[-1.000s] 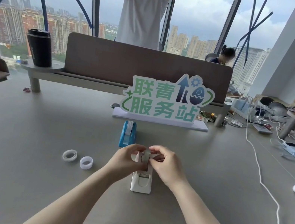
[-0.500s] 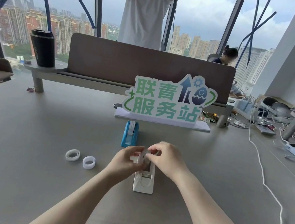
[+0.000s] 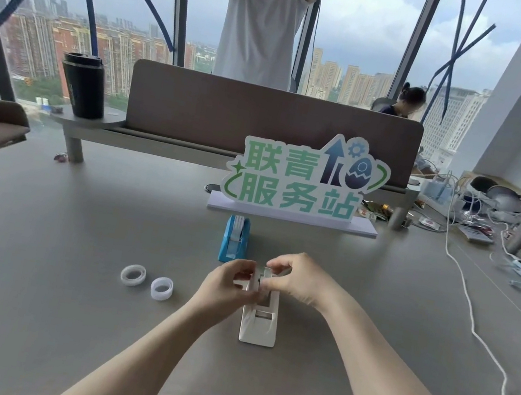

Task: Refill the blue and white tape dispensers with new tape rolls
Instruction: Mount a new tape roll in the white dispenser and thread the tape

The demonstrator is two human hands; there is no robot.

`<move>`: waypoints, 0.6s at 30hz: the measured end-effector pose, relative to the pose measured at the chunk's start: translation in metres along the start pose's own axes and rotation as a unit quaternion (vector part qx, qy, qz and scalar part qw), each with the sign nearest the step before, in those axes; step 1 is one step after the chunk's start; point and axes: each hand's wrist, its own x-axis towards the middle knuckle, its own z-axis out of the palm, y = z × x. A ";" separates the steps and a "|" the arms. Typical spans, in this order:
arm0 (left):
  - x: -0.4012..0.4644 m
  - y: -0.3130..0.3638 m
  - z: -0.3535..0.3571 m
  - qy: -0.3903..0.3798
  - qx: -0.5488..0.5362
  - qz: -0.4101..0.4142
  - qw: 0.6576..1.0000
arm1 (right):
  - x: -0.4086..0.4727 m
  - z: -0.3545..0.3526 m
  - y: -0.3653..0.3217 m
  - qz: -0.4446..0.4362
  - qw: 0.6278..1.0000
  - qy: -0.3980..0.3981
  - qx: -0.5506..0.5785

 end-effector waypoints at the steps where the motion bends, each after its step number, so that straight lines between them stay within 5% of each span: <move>1: 0.000 0.000 0.000 0.001 0.002 0.000 1.000 | 0.001 0.000 0.001 -0.003 1.000 0.007 0.002; 18: -0.002 0.002 0.001 -0.001 -0.008 -0.002 1.000 | 0.004 0.002 -0.005 -0.050 0.985 0.087 -0.141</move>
